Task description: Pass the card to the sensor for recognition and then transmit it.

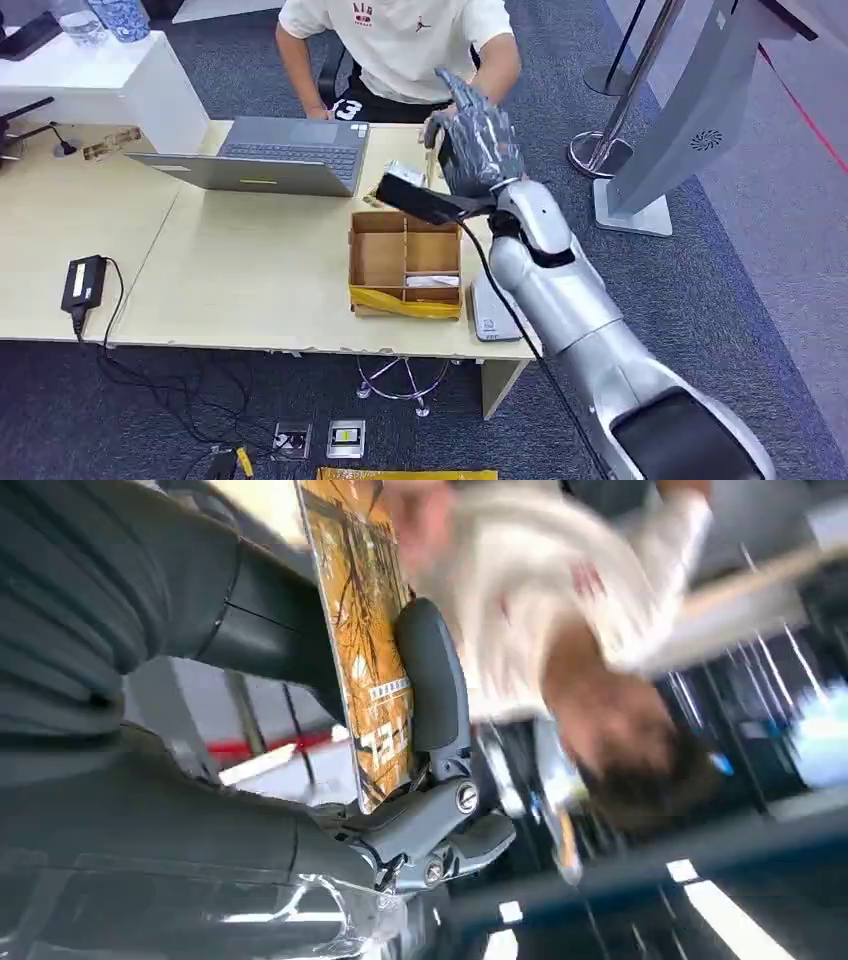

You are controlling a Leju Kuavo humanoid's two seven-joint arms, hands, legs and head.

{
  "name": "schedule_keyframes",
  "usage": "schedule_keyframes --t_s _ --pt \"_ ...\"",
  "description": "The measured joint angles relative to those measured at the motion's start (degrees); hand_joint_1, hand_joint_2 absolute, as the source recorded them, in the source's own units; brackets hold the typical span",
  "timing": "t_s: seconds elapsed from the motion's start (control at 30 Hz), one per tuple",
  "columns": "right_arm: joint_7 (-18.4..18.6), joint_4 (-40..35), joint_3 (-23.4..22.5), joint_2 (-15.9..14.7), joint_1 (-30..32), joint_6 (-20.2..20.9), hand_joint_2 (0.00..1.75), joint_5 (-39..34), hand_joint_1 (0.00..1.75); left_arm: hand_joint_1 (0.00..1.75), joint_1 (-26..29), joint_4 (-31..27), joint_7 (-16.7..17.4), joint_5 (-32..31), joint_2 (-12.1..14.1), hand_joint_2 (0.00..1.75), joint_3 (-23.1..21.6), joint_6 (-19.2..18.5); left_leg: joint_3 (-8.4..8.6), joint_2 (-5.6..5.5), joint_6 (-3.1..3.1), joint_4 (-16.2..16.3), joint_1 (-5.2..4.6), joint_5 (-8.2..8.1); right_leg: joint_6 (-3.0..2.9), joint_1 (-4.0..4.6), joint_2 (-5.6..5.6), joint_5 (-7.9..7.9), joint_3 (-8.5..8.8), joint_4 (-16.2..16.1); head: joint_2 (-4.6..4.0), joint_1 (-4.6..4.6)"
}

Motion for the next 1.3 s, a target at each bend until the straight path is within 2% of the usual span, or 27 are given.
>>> schedule_keyframes --t_s 0.13,0.23,0.33,0.57,0.8,1.1,1.13,1.17,1.3 --pt "1.6 6.5 -0.9 0.3 -10.4 -1.3 1.75 4.0 1.75 0.00 -1.6 0.0 0.7 -1.0 -0.1 1.75 -0.2 0.0 -0.02 -0.06 -0.01 0.0 0.00 0.03 -0.02 0.01 -0.05 0.01 0.04 0.0 0.02 0.04" --pt "5.7 11.2 -1.1 -0.7 -15.7 0.3 1.75 9.8 1.75 0.00 -2.3 0.0 1.5 -1.2 -0.4 1.75 -0.2 0.0 -0.03 -0.01 -0.01 0.0 0.00 0.03 -0.01 0.00 -0.03 0.05 0.00 0.0 0.02 0.02" --pt "7.8 14.2 -1.0 -2.4 -18.6 1.8 1.75 13.5 1.75 0.00 -2.3 0.0 1.5 -0.9 -0.6 1.75 -0.3 0.0 -0.03 -0.03 0.00 0.0 0.00 0.03 -0.01 0.00 -0.04 0.05 0.03 0.0 0.02 0.02" --pt "11.5 18.5 -0.8 -7.8 -19.8 4.3 1.75 17.7 1.75 0.00 -1.5 0.0 2.9 -1.0 -0.6 1.75 -0.3 -0.6 -0.07 -0.07 0.00 0.0 -0.01 0.02 -0.01 -0.01 -0.08 0.05 0.02 -0.1 0.02 0.02" --pt "12.1 20.6 -0.8 -12.9 -18.8 4.0 1.75 17.6 1.75 0.00 -1.6 0.0 3.2 -2.3 -0.5 1.75 -0.7 -0.5 -0.06 -0.05 0.00 0.0 -0.01 0.02 -0.01 -0.01 -0.06 0.05 0.01 -0.1 0.02 0.02" --pt "11.9 21.7 -0.8 -15.3 -17.8 2.6 1.75 17.6 1.75 0.00 -2.1 0.0 3.2 -3.4 -0.5 1.75 -1.3 -0.6 -0.09 -0.04 0.00 0.0 0.00 0.02 -0.01 -0.01 -0.05 0.05 -0.02 -0.1 0.02 0.02" --pt "11.7 21.7 -0.8 -15.5 -17.8 2.3 1.75 17.6 0.75 0.00 -2.3 0.0 3.2 -3.5 -0.5 1.75 -1.5 -0.6 -0.10 -0.05 0.00 0.0 0.00 0.02 -0.01 -0.01 -0.05 0.05 -0.02 -0.1 0.02 0.02" --pt "11.5 21.8 -0.8 -15.5 -17.8 2.2 1.75 17.7 0.00 0.00 -2.4 0.0 3.2 -3.6 -0.5 1.75 -1.6 -0.6 -0.09 -0.04 0.00 0.0 0.00 0.02 -0.01 0.00 -0.04 0.05 -0.02 -0.1 0.00 0.02" --pt "11.0 22.0 -0.8 -15.6 -17.8 1.6 1.75 17.8 0.00 0.00 -2.7 0.0 3.2 -3.3 -0.5 1.75 -1.7 -0.6 -0.09 -0.02 0.00 0.0 0.00 0.02 -0.01 -0.01 -0.04 0.05 -0.01 -0.1 0.00 0.00"
